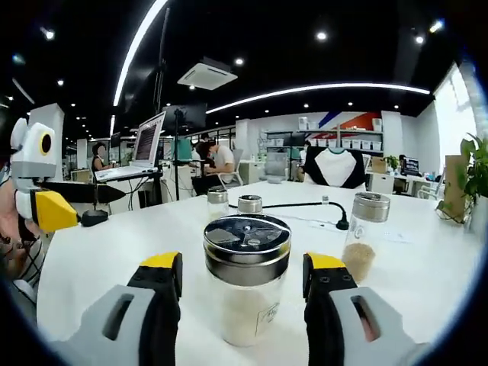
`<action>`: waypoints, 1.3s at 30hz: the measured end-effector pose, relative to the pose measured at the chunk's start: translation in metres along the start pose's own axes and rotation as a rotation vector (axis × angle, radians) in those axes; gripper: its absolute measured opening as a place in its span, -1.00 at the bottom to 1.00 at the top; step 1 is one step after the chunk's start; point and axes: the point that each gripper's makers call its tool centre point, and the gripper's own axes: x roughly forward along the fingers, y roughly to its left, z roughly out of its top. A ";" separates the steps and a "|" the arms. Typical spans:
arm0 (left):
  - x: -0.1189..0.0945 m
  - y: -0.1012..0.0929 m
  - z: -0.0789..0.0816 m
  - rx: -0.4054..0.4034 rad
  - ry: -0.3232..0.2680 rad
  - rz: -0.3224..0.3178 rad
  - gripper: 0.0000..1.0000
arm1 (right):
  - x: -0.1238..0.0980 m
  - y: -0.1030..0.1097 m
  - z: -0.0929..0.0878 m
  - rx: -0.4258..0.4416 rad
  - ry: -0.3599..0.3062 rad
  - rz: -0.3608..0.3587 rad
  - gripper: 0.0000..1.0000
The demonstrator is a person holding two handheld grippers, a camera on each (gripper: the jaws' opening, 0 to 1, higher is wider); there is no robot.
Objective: Rotate the seasoning bottle until the label or dispensing opening points toward the visible target arrow and the bottle remains upright within the marked orientation range
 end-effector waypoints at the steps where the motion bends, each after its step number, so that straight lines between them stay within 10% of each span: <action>1: -0.001 -0.001 0.002 -0.002 -0.012 -0.004 0.97 | -0.001 0.001 0.001 0.003 -0.001 0.017 0.26; 18: -0.001 -0.002 0.005 0.007 -0.023 -0.015 0.97 | -0.007 0.021 -0.001 -0.010 -0.015 0.467 0.20; 39: -0.002 0.004 0.007 -0.001 -0.029 -0.005 0.96 | 0.002 0.026 0.007 0.029 -0.078 0.569 -0.06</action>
